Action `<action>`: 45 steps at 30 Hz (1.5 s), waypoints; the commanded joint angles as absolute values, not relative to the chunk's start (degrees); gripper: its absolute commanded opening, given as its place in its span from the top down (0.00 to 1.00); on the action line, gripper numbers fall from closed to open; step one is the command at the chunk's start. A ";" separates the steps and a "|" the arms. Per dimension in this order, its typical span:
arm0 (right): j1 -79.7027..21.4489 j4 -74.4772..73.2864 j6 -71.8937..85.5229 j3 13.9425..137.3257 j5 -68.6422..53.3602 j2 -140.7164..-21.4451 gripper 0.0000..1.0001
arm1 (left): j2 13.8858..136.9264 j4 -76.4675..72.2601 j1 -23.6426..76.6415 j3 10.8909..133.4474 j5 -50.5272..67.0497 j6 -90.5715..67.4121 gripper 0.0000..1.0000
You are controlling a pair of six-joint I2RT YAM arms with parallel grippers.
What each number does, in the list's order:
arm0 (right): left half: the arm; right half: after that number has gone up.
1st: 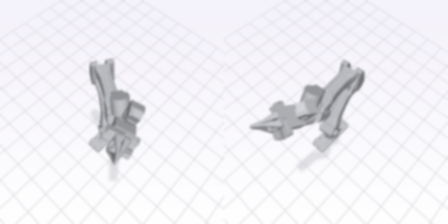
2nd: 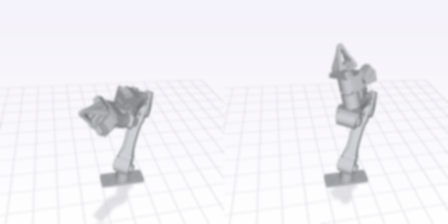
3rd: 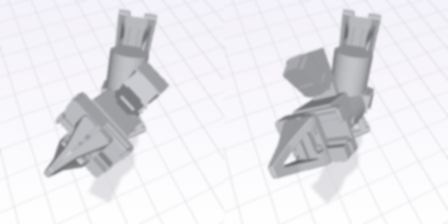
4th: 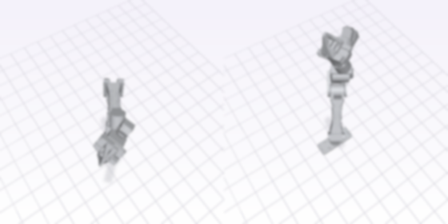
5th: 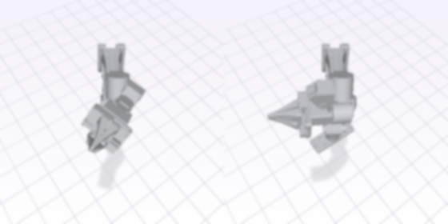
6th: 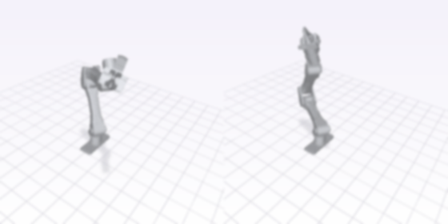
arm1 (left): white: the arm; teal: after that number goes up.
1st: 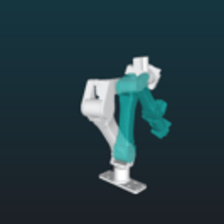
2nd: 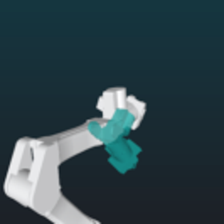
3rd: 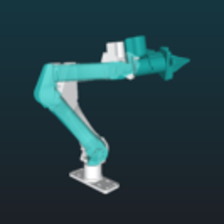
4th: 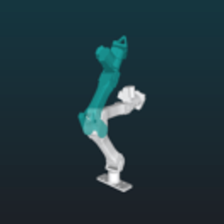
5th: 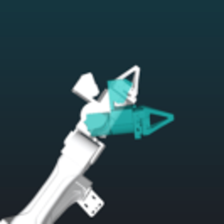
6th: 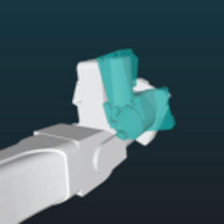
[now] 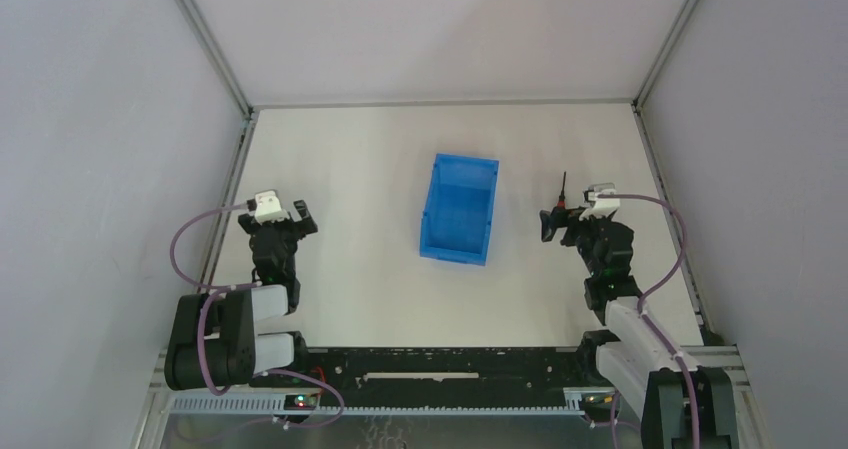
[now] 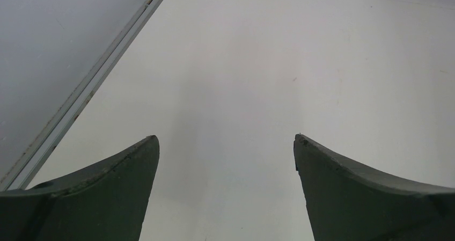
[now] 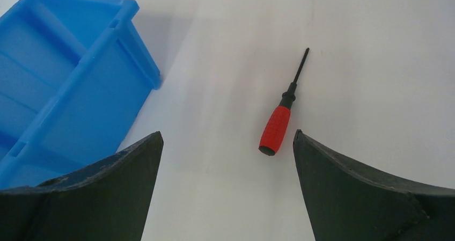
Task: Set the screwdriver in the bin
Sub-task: Pick up the screwdriver from the center of the board.
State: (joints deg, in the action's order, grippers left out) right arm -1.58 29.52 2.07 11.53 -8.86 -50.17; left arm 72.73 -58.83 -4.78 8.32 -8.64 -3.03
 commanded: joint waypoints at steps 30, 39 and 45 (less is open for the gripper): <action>-1.93 -47.19 11.81 71.34 5.85 -65.46 0.01 | 71.98 -60.73 -4.31 10.73 -9.00 -2.15 0.00; -2.20 -46.61 10.59 75.05 5.19 -76.13 0.02 | 71.98 -60.73 -4.36 10.77 -9.00 -2.19 0.00; -2.09 -45.86 10.44 77.14 5.68 -83.72 0.03 | 71.93 -60.73 -4.31 10.76 -9.02 -2.16 0.00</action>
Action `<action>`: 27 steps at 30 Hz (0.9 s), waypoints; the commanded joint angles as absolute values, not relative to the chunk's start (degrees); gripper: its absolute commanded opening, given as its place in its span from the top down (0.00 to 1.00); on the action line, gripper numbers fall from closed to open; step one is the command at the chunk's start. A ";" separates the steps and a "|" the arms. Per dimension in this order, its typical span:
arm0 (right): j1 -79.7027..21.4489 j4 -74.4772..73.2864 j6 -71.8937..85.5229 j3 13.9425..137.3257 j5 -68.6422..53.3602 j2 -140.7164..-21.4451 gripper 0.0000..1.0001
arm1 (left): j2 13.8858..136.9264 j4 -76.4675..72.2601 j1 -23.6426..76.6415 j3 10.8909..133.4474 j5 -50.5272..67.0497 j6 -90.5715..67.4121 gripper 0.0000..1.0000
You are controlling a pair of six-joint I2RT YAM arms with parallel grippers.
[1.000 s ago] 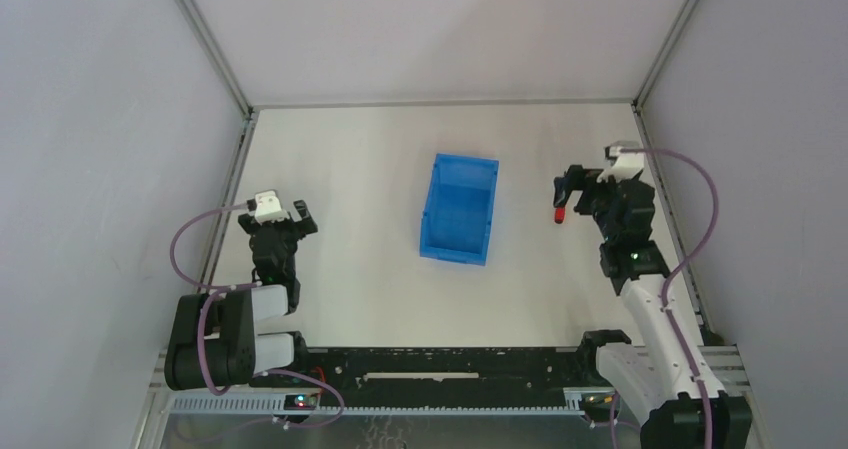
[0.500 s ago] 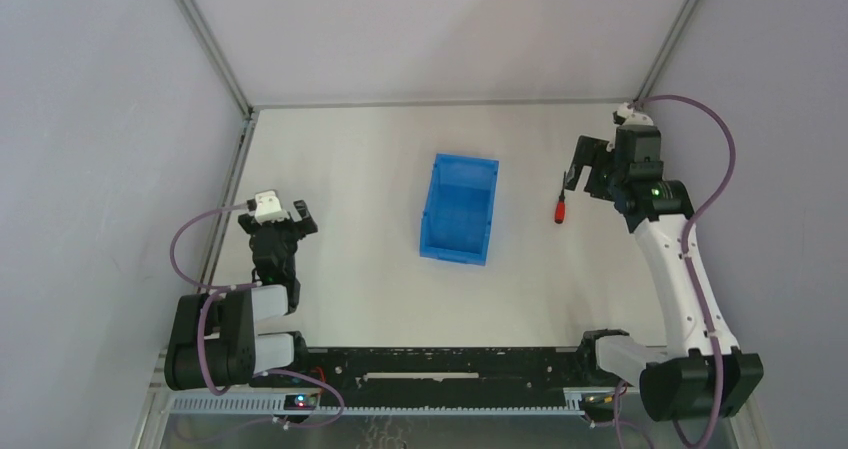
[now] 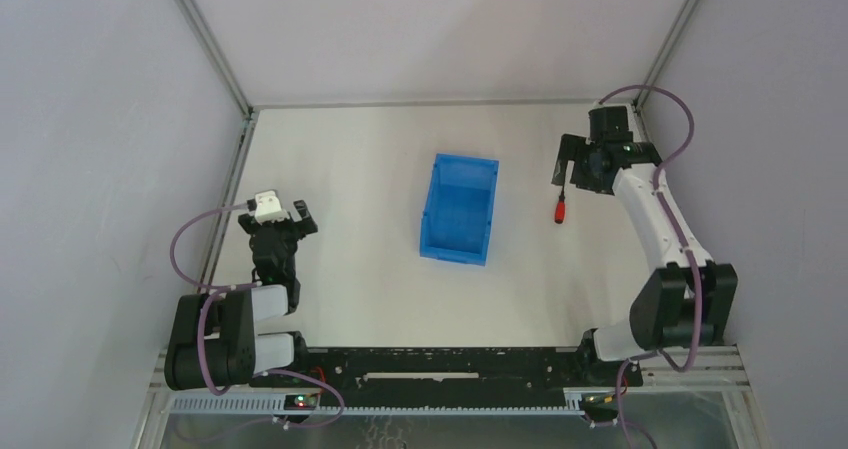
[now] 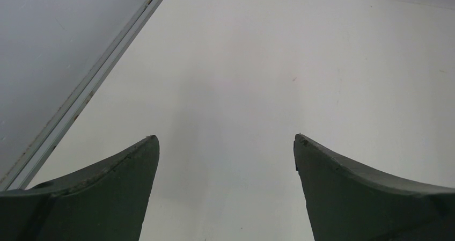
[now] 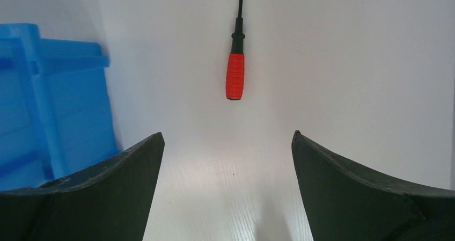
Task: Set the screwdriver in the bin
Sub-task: Pick up the screwdriver from the center of the board.
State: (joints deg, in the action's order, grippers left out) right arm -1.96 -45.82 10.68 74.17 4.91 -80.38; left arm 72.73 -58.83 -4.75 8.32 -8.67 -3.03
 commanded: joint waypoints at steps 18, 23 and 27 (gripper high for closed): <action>-1.85 -43.54 10.70 79.82 5.11 -103.22 0.08 | 71.98 -60.73 -4.31 10.77 -8.99 -2.19 0.00; -1.31 -41.83 10.55 79.80 4.68 -106.75 0.10 | 71.98 -60.74 -4.31 10.80 -9.04 -2.12 0.00; -0.95 -40.84 10.67 79.80 4.40 -109.18 0.12 | 71.97 -60.73 -4.43 10.74 -9.00 -2.15 0.00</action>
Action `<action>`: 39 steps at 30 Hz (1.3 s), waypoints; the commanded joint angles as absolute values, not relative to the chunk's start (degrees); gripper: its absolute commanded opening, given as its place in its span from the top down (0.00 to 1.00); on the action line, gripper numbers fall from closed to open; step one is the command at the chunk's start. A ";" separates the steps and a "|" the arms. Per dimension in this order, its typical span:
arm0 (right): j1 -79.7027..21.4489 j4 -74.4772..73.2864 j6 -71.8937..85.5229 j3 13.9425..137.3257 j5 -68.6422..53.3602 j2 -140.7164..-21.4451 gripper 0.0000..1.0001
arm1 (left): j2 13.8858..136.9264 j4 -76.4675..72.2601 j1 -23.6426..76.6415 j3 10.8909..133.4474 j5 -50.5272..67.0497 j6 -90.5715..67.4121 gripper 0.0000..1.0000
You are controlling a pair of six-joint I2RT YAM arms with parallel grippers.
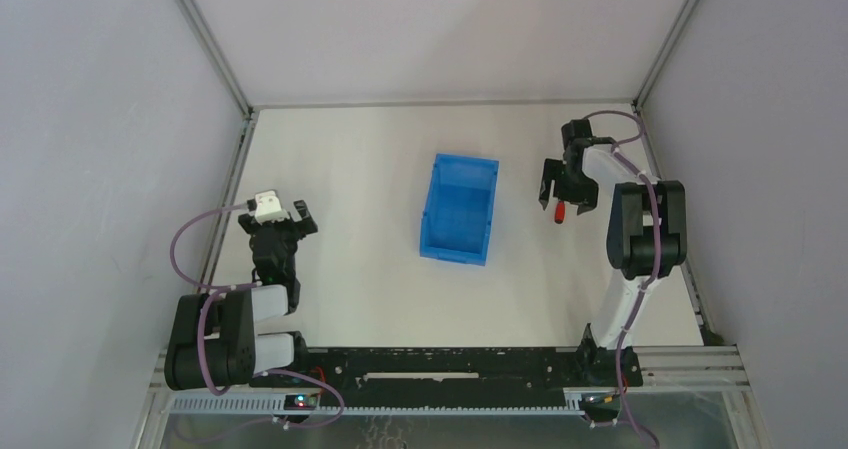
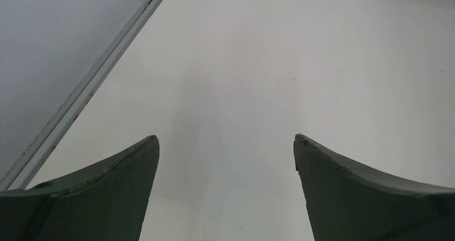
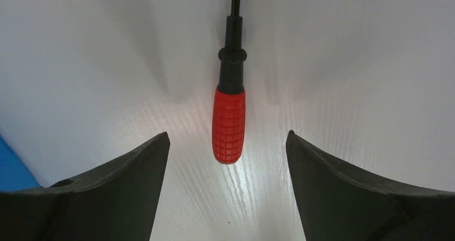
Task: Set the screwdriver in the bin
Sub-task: Pick up the screwdriver from the center of the board.
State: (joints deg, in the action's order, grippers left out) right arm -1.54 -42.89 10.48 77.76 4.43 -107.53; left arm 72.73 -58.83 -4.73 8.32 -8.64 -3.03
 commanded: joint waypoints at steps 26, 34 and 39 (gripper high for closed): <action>-0.75 -38.95 11.50 77.44 5.22 -113.93 0.84 | 71.98 -60.73 -4.34 10.72 -9.04 -2.20 0.00; -1.52 -37.57 10.88 76.57 6.14 -106.37 1.00 | 71.96 -60.78 -4.37 10.76 -8.95 -2.18 0.00; -2.30 -38.55 11.33 76.58 6.24 -102.06 1.00 | 71.98 -60.73 -4.40 10.73 -9.00 -2.15 0.00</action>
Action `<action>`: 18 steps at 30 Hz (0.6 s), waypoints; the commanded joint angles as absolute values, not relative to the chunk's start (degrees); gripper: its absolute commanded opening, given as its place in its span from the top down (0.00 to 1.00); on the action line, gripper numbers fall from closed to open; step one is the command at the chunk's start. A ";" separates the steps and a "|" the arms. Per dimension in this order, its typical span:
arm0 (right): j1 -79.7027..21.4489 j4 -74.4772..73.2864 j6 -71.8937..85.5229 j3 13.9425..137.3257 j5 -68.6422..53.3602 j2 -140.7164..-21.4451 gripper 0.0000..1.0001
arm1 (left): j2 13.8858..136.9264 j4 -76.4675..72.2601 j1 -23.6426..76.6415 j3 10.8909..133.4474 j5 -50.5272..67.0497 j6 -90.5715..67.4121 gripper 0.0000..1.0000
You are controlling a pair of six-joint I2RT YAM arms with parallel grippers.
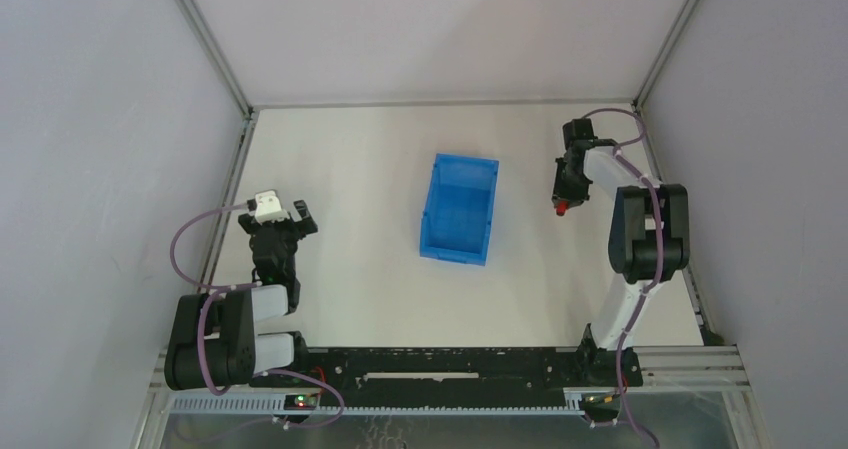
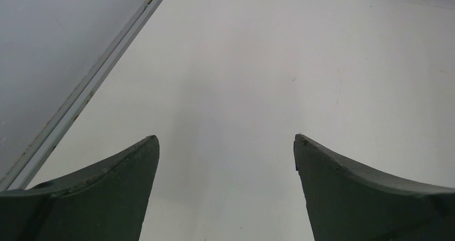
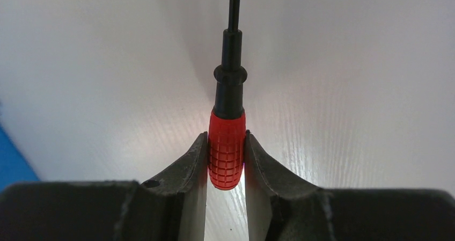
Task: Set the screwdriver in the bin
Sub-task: Pick up the screwdriver from the center of the board.
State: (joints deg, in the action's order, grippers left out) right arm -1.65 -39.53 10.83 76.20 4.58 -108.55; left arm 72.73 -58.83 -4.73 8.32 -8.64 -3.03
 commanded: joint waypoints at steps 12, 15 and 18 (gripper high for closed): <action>-4.89 -41.58 10.75 78.05 1.68 -91.11 1.00 | 71.98 -60.73 -4.32 10.72 -8.99 -2.15 0.00; -6.29 -42.66 11.16 79.06 0.84 -88.82 1.00 | 71.98 -60.73 -4.31 10.77 -8.99 -2.13 0.00; -7.88 -43.37 11.45 80.17 -1.50 -87.00 1.00 | 71.96 -60.73 -4.35 10.73 -9.05 -2.19 0.00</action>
